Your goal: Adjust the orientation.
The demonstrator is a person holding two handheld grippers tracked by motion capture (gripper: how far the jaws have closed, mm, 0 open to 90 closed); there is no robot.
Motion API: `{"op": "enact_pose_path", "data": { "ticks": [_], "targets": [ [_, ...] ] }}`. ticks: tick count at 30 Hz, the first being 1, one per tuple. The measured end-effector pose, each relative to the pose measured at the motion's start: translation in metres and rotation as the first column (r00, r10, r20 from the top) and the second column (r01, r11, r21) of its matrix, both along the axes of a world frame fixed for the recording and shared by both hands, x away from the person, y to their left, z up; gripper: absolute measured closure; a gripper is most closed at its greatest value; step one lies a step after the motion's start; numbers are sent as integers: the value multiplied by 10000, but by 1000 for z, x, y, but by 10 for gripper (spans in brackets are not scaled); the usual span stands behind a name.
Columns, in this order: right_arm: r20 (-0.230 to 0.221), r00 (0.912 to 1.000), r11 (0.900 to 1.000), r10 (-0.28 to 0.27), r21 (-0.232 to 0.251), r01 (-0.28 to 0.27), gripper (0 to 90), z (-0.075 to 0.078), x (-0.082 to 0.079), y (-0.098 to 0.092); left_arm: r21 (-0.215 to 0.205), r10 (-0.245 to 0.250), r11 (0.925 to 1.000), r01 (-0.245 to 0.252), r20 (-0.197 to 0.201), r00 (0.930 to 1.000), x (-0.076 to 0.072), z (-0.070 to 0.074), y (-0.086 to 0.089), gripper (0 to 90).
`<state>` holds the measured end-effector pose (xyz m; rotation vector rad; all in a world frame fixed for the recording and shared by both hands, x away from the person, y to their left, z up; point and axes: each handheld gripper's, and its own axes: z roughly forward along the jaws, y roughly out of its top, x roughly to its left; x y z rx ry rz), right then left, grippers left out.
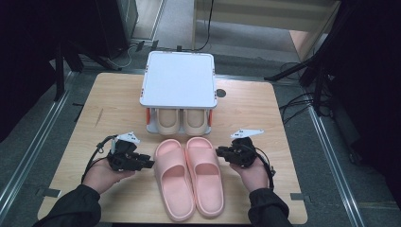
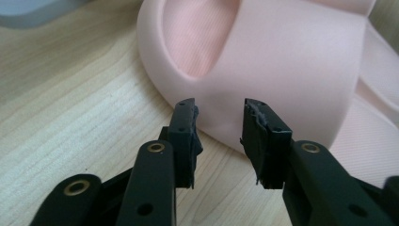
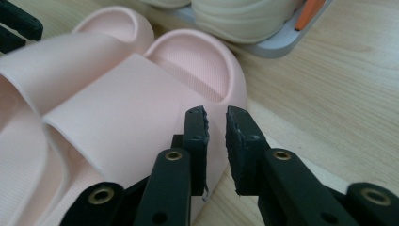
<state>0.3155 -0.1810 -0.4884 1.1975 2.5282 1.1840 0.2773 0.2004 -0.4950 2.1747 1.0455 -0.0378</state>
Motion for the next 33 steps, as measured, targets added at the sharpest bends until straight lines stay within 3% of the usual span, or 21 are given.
{"op": "enact_pose_path", "data": {
  "ticks": [4,10,17,22,33],
  "targets": [
    [108,9998,9990,-165,412,161,734,7,-3,-3,-87,-52,9999,53,138,9999,1,6,-2,710],
    [335,9994,9957,-128,917,96,683,18,-15,-4,-310,-18,9995,29,343,9994,7,15,1,715],
    [485,9988,9935,5,1141,-60,624,24,-31,0,-402,44,9992,-34,250,9997,13,25,7,716],
    [593,9982,9931,26,1165,-96,590,29,-45,4,-559,143,9984,-115,496,9987,16,35,13,723],
    [509,9983,9905,290,1326,-356,583,30,-74,22,-817,300,9963,-262,451,9985,29,36,22,690]
  ]
}}
